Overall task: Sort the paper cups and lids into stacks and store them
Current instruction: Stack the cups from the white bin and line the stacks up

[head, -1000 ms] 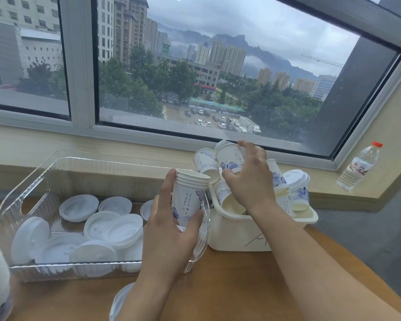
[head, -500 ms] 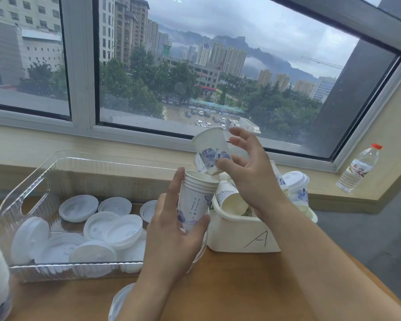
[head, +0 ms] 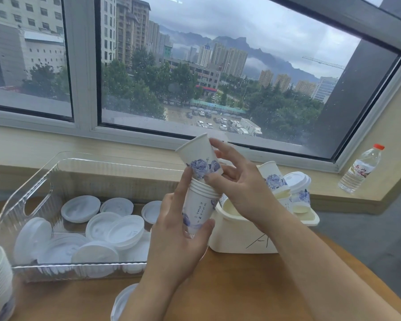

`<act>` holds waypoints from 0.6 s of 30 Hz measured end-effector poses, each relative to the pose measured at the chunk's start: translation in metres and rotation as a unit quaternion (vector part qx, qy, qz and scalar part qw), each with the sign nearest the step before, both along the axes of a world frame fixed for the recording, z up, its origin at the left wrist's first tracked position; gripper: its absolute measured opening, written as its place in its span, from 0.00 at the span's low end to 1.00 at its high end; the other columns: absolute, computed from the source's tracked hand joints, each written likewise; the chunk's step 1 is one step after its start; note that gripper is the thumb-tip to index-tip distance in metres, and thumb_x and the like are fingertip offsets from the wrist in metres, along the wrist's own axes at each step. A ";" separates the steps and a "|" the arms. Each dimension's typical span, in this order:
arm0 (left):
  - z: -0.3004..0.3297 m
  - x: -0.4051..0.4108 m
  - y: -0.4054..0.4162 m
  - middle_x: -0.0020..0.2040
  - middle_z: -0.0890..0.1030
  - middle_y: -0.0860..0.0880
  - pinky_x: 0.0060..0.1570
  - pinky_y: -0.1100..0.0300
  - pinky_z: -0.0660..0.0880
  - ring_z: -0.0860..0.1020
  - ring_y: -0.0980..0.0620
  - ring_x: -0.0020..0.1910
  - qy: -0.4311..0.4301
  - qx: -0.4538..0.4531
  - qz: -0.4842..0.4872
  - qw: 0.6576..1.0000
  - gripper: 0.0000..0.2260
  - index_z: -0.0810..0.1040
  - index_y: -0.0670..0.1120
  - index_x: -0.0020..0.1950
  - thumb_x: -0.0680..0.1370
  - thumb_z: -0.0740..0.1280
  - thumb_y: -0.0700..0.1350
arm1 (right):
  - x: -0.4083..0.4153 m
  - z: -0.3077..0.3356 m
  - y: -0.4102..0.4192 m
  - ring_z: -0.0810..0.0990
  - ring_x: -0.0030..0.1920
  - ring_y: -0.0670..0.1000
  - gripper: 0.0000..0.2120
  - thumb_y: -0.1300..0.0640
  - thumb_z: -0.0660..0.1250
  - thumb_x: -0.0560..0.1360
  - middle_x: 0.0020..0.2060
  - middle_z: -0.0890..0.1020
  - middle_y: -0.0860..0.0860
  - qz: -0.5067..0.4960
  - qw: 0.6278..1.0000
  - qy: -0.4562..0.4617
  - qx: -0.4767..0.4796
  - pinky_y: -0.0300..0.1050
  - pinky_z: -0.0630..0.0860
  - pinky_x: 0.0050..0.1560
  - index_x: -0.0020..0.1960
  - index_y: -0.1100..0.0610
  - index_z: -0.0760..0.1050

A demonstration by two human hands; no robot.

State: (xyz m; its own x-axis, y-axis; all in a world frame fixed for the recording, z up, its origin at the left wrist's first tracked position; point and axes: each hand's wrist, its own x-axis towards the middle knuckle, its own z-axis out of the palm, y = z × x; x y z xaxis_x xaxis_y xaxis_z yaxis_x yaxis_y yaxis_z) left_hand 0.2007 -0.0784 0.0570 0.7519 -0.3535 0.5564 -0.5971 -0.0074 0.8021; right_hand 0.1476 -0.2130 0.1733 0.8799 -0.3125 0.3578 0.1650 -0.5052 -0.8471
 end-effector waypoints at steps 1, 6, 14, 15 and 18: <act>0.000 0.000 0.000 0.57 0.74 0.58 0.47 0.76 0.72 0.75 0.68 0.53 -0.002 0.003 0.001 1.000 0.48 0.51 0.73 0.81 0.75 0.78 0.46 | -0.001 -0.001 0.000 0.86 0.56 0.51 0.32 0.64 0.71 0.80 0.63 0.80 0.43 -0.004 1.000 0.000 -0.013 0.43 0.82 0.59 0.77 0.40 0.68; 0.001 0.001 0.001 0.56 0.74 0.58 0.47 0.76 0.72 0.75 0.67 0.53 -0.006 -0.002 0.002 1.000 0.48 0.52 0.73 0.81 0.74 0.78 0.45 | -0.002 0.002 0.000 0.86 0.56 0.45 0.36 0.63 0.71 0.81 0.63 0.78 0.43 -0.002 0.999 0.009 -0.047 0.37 0.82 0.53 0.79 0.36 0.63; 0.000 0.003 0.003 0.57 0.74 0.58 0.45 0.72 0.74 0.78 0.62 0.51 0.010 -0.011 -0.005 1.000 0.47 0.52 0.74 0.80 0.74 0.78 0.46 | -0.003 0.007 -0.005 0.83 0.58 0.37 0.33 0.49 0.69 0.82 0.54 0.85 0.41 -0.039 0.995 0.010 -0.093 0.33 0.75 0.59 0.80 0.30 0.59; 0.000 0.004 0.003 0.58 0.74 0.58 0.44 0.70 0.75 0.78 0.60 0.50 0.012 -0.012 -0.006 1.000 0.47 0.52 0.75 0.80 0.74 0.78 0.46 | -0.003 0.007 -0.006 0.82 0.58 0.36 0.31 0.47 0.68 0.82 0.53 0.86 0.40 -0.043 0.994 0.016 -0.101 0.32 0.74 0.59 0.79 0.30 0.59; 0.000 0.006 0.004 0.59 0.74 0.59 0.45 0.64 0.77 0.78 0.59 0.49 0.014 -0.012 -0.004 1.000 0.47 0.52 0.76 0.79 0.74 0.78 0.47 | -0.004 0.005 -0.009 0.81 0.59 0.33 0.27 0.46 0.68 0.82 0.52 0.87 0.37 -0.044 0.990 0.027 -0.130 0.33 0.71 0.61 0.78 0.32 0.63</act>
